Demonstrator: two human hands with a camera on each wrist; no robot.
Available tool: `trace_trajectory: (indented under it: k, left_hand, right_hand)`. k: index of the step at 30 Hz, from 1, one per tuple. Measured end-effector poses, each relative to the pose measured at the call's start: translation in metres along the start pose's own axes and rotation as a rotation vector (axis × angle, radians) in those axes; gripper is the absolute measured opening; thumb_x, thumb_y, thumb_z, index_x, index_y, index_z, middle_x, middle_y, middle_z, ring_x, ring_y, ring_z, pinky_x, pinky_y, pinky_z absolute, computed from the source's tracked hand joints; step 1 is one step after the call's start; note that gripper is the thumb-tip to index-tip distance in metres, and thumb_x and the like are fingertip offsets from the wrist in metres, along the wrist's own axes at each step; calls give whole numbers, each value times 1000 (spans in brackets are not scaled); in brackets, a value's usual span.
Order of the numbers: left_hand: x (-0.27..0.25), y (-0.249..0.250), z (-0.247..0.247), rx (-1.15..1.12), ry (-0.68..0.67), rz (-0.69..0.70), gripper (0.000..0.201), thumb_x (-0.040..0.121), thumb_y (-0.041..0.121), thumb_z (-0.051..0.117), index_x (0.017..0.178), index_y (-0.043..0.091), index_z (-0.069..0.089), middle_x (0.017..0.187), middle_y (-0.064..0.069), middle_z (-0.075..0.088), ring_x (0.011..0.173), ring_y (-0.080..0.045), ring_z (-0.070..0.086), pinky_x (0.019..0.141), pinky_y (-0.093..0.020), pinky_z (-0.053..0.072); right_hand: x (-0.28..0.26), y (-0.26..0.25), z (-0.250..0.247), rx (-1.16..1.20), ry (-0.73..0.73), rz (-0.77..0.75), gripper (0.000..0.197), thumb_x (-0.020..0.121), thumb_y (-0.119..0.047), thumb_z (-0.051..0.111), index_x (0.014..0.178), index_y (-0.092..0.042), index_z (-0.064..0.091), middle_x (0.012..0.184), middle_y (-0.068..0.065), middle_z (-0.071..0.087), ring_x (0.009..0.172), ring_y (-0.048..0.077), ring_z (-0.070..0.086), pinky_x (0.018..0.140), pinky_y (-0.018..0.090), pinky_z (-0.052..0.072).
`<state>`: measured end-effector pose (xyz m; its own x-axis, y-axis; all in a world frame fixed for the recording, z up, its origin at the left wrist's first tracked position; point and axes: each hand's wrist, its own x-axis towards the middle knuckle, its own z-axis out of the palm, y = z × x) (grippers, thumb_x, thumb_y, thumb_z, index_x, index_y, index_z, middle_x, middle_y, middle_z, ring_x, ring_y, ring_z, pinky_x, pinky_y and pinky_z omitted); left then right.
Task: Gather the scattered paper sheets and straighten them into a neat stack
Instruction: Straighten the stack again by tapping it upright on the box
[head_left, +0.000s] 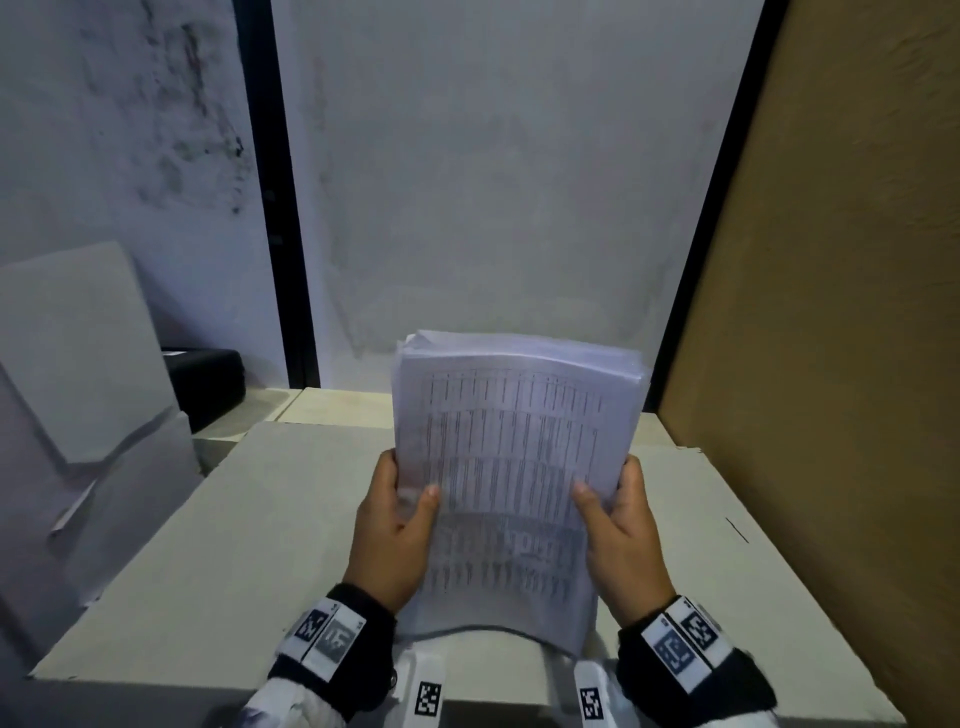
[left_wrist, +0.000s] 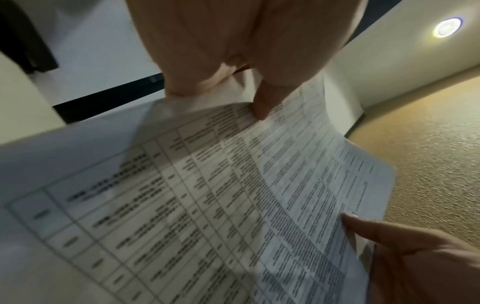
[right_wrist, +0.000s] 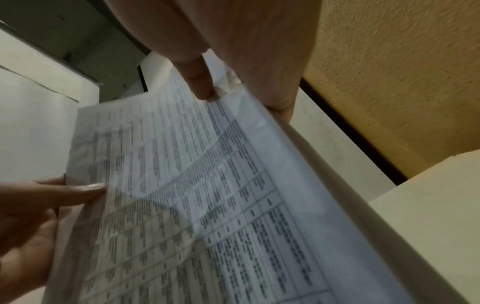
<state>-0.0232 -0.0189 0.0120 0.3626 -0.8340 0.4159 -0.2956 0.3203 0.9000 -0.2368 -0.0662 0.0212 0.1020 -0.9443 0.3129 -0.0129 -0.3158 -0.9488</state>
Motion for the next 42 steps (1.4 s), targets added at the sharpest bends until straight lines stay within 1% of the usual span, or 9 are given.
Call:
trace_trajectory:
  k: [5,9,14,17,20,27,35,39,42]
  left_hand:
    - [7,12,-7,-78,10,7,39,94,10,61,118,37,47,117,18,62,105,9,60,85,-17,54]
    - [-10,-2,-3,-97,-8,-71,42,93,10,62,115,41,45,116,14,61,101,13,59,84,-18,53]
    - [6,15,8,19,8,-1,22,99,12,53,117,24,47,111,16,61,96,16,59,77,-10,51]
    - [29,43,5,25,37,106,21,99,12,54,117,20,47,108,18,62,93,16,60,75,-6,49]
    - [32,44,-5,-14,33,56,33,97,12,58,122,28,45,110,19,61,99,10,60,80,-15,52]
    - [6,10,2,-41,-2,-104,34,99,11,53,117,39,44,114,20,59,94,19,57,80,-13,49]
    - [43,50,-9,-77,51,36,31,100,13,50,121,36,47,112,23,62,97,15,59,77,-5,48]
    - [-1,-1,-5,-94,21,-157,31,96,16,59,116,38,49,114,15,65,106,-2,64,84,-25,53]
    - [-8,-21,2,-12,-18,-181,23,98,19,58,114,35,52,113,11,66,106,-11,66,87,-35,58]
  right_hand:
    - [4,-14,-6,57,18,-34,28,103,-12,50,126,-28,44,126,-4,59,115,10,60,89,35,58]
    - [-11,2,-4,6,-29,58,26,104,-14,49,120,-34,45,123,-6,60,114,11,61,78,27,57]
    - [-6,-9,5,-34,15,46,16,106,-16,45,117,-28,44,117,-6,59,104,4,62,64,17,57]
    - [9,-33,4,-7,53,-50,18,106,-15,45,119,-28,44,119,-7,61,105,4,63,74,23,58]
    - [10,-35,-1,78,14,-28,30,106,-13,46,121,-39,46,123,-11,63,111,4,64,86,30,57]
    - [-10,-2,10,-52,-42,130,27,106,-12,43,115,-37,49,114,-6,65,102,5,66,63,17,57]
    - [16,-30,4,114,-9,40,38,106,-8,43,131,-36,52,121,-11,69,109,8,69,87,33,59]
    - [-18,11,9,-18,-46,194,30,104,-9,47,114,-36,55,112,-8,70,104,12,70,75,25,58]
    - [-23,23,15,-64,-14,195,37,105,-9,46,113,-44,54,118,-12,68,115,13,65,93,37,58]
